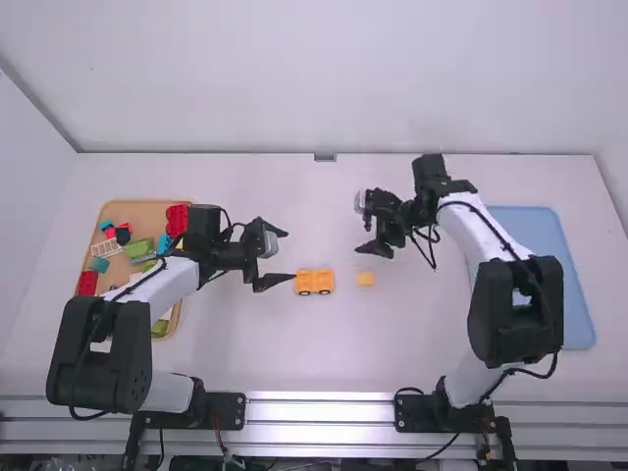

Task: Assemble lego blocks to make yellow taxi

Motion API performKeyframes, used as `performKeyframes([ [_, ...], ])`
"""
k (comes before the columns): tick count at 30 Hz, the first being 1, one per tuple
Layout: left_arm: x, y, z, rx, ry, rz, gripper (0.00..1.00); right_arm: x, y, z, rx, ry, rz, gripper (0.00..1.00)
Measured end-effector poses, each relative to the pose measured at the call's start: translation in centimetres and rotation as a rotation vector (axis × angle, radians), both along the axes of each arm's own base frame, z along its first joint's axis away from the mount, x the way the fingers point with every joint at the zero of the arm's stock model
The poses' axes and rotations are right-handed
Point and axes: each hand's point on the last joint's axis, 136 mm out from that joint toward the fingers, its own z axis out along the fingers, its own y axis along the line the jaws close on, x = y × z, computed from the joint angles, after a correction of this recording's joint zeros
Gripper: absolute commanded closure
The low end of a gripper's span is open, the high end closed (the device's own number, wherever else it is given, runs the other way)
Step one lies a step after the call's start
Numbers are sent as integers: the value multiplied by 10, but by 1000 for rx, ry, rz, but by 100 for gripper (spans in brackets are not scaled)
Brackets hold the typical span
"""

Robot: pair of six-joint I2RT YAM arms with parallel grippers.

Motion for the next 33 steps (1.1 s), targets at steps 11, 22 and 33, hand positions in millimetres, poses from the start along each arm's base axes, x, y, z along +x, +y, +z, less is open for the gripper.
performKeyframes([
  [11, 8, -5, -17, 38, -72, -32, 1, -20, -16, -56, 186, -19, -18, 1],
  [22, 6, -9, -19, -2, -65, -64, 1, -48, -21, -131, 178, 256, -13, 17],
  [33, 4, -10, -17, -12, -62, -73, 1, -50, -23, -146, 122, 184, 81, 62],
])
